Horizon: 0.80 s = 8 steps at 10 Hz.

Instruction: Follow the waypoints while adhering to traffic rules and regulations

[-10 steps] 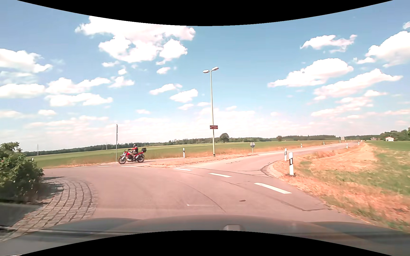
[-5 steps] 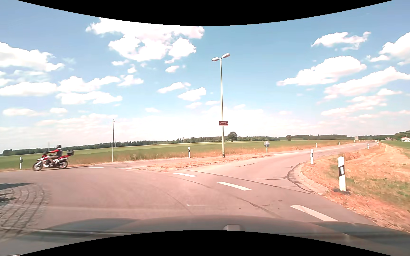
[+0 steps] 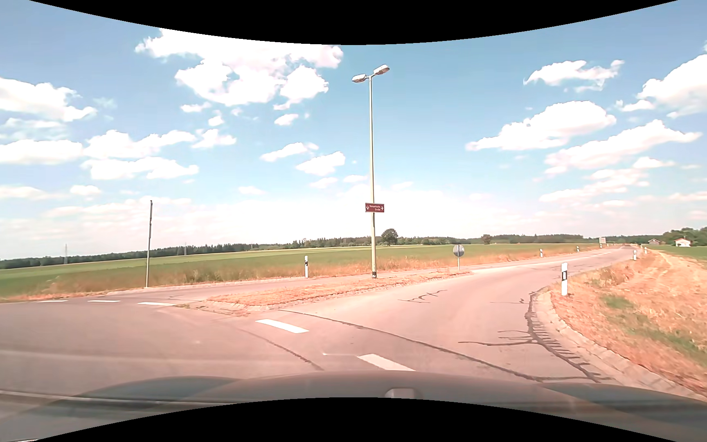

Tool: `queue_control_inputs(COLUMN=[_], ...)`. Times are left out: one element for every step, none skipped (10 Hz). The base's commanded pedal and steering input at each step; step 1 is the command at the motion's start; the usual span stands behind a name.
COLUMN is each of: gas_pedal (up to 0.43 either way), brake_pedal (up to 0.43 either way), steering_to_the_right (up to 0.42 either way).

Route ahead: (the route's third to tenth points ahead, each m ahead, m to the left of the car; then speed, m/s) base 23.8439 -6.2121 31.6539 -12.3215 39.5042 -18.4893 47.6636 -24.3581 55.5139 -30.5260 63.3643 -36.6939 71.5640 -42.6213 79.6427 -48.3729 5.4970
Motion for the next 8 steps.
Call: queue_control_inputs(gas_pedal=[0.138,0.138,0.138,0.138,0.138,0.130,0.118,0.118], brake_pedal=[0.000,0.000,0.000,0.000,0.000,0.000,0.000,0.000], steering_to_the_right=[0.097,0.108,0.124,0.137,0.146,0.156,0.165,0.171])
